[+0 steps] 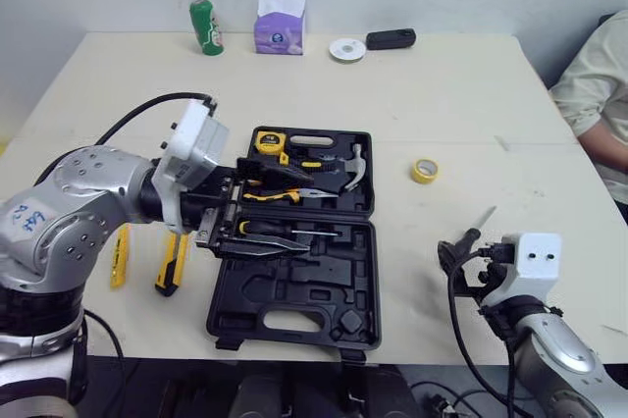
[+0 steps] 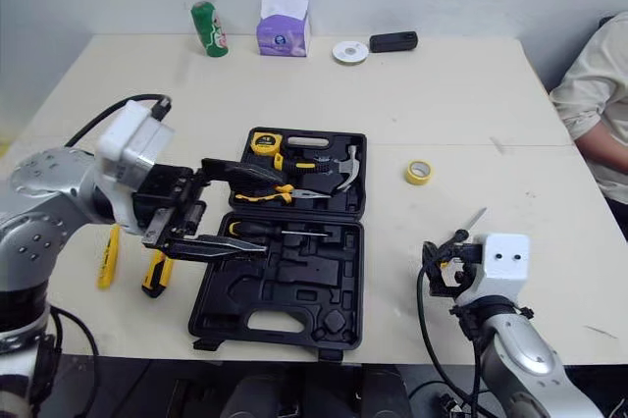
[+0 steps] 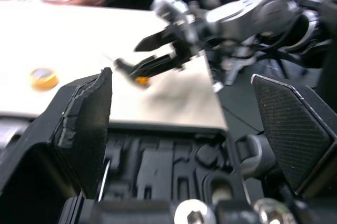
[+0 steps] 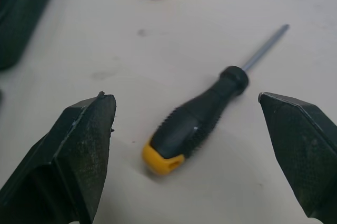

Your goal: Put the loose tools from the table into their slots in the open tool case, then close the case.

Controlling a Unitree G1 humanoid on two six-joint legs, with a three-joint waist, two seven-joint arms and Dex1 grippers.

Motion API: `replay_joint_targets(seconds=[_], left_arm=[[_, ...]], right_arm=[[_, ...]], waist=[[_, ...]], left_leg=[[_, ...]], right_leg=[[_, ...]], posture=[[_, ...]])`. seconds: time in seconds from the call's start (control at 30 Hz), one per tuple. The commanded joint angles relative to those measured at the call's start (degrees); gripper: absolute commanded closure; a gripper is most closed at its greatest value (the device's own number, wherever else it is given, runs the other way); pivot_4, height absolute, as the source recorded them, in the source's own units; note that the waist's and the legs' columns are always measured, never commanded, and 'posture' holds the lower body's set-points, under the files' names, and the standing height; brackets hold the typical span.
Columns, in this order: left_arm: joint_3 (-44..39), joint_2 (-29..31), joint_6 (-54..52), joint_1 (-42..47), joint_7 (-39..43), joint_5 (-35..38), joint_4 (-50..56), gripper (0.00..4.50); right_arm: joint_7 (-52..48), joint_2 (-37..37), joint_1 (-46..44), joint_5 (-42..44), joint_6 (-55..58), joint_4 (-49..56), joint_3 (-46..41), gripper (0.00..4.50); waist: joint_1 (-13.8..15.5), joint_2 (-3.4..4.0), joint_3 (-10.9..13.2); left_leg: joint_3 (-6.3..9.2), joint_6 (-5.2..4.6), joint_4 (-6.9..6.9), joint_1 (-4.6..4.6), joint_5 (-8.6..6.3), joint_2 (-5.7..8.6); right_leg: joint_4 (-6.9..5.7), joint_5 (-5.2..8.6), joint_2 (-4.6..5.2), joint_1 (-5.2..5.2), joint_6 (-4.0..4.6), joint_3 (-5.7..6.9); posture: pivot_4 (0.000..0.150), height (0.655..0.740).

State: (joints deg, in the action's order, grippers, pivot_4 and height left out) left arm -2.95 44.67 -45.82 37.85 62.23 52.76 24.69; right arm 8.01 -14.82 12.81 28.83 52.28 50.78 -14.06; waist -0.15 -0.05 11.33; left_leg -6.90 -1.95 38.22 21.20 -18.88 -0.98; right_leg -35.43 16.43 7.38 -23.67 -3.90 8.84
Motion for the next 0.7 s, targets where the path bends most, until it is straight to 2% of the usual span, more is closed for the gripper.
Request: replay_joint_targets(seconds=[0.03,0.3,0.57,0.63,0.7], left_arm=[[2.02,-0.60,1.80,1.62,2.88,-1.01,-1.12,0.04],[3.65,-0.76,4.05,2.31,6.14,-4.16,-3.25,0.04],[3.33,-1.79,4.87,2.33,5.11,-5.77,-3.78,0.04],[3.39,-2.30,4.96,2.39,4.71,-6.06,-3.99,0.00],[3.44,-2.51,4.95,2.31,4.57,-6.22,-3.94,0.00]], right_arm=[[2.67,2.63,-0.58,-4.15,-1.42,-2.29,3.14,0.00],[3.26,5.51,-1.44,-8.07,-3.11,-6.15,3.17,0.00],[6.65,8.79,-2.52,-11.87,-2.60,-7.37,1.37,0.00],[6.08,9.46,-2.80,-11.35,-2.63,-7.93,0.66,0.51],[5.52,9.60,-2.96,-11.54,-2.52,-8.13,0.45,1.30]], waist=[[-0.12,0.00,0.00],[-0.04,-0.01,0.00],[-0.01,-0.02,-0.01],[0.00,-0.02,-0.01],[-0.02,-0.02,-0.01]], left_leg=[[0.00,0.02,0.00,-0.02,0.03,0.00],[0.02,0.05,0.00,-0.01,0.10,-0.04],[0.03,0.04,0.01,-0.01,0.10,-0.03],[0.03,0.04,0.01,-0.01,0.11,-0.02],[0.03,0.03,0.01,-0.01,0.11,-0.02]], right_leg=[[-0.02,0.00,-0.01,0.00,0.00,-0.03],[-0.10,0.04,-0.16,-0.05,0.02,-0.16],[-0.12,0.04,-0.09,-0.05,0.02,-0.16],[-0.12,0.04,-0.08,-0.05,0.02,-0.16],[-0.12,0.04,-0.09,-0.05,0.02,-0.16]], posture=[[0.150,0.7316],[0.150,0.7316],[0.150,0.7316],[0.150,0.7316],[0.150,0.7316]])
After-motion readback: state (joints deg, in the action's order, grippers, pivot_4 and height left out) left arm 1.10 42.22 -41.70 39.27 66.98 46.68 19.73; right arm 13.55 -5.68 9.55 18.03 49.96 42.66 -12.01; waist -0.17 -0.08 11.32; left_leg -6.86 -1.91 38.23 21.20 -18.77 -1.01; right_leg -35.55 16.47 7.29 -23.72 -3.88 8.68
